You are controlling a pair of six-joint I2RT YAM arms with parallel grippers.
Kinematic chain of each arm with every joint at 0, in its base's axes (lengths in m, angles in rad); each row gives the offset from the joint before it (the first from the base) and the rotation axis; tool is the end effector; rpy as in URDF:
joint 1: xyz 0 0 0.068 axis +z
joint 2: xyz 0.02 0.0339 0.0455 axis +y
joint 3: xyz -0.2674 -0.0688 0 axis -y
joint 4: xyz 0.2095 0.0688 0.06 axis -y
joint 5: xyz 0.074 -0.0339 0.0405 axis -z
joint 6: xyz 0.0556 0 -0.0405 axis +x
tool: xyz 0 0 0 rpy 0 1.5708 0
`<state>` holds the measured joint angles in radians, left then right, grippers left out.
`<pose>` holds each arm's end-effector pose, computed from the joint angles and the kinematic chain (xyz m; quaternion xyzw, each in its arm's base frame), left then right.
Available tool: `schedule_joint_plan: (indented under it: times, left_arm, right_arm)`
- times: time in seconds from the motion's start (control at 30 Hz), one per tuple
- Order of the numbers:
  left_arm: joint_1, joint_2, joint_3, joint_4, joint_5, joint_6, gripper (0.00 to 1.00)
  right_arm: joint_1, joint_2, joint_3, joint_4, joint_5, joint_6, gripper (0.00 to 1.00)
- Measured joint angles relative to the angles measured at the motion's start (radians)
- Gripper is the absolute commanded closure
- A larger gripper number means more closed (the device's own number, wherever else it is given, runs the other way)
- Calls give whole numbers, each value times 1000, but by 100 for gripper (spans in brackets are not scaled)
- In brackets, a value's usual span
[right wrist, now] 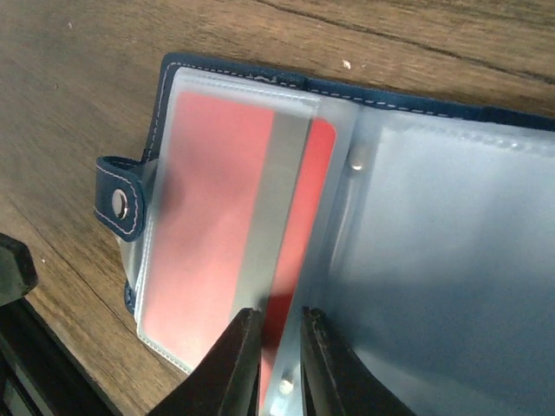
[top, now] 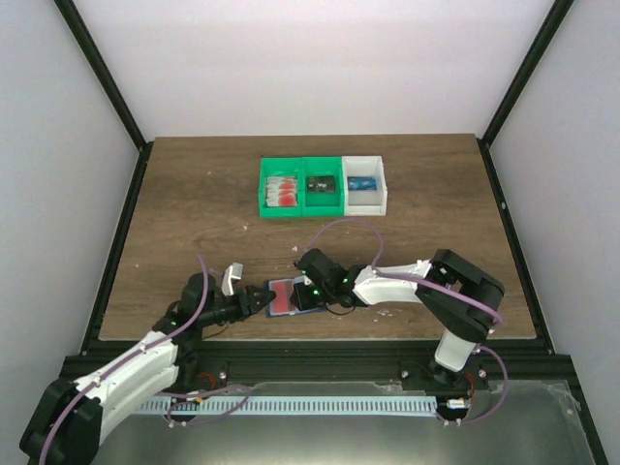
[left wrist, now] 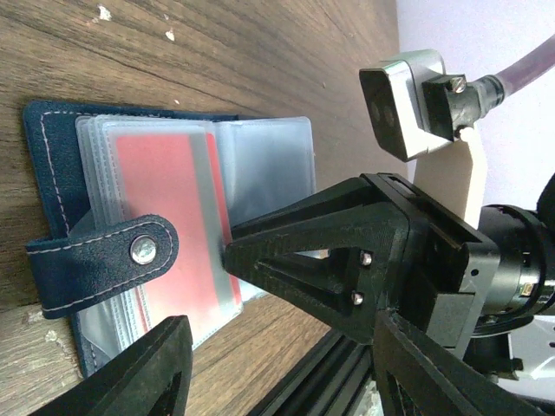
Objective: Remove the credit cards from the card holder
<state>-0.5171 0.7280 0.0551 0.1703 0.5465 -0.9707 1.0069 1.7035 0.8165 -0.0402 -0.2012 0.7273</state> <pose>0.0971 -0.0884 0.1492 -0.0525 0.8385 -0.5028 0.2034 0.1570 0.2691 0.1513 -0.1630 0.9302 0.3016 0.1310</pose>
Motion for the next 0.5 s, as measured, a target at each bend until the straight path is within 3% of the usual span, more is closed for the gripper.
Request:
schedule_joint_plan:
  times: [0.23, 0.5]
  left_arm:
    - [0, -12, -11, 13, -1, -29, 38]
    - [0, 0, -21, 34, -3, -55, 37]
  right_arm:
    - [6, 5, -1, 0, 19, 11, 98]
    - [10, 5, -10, 10, 29, 16, 100]
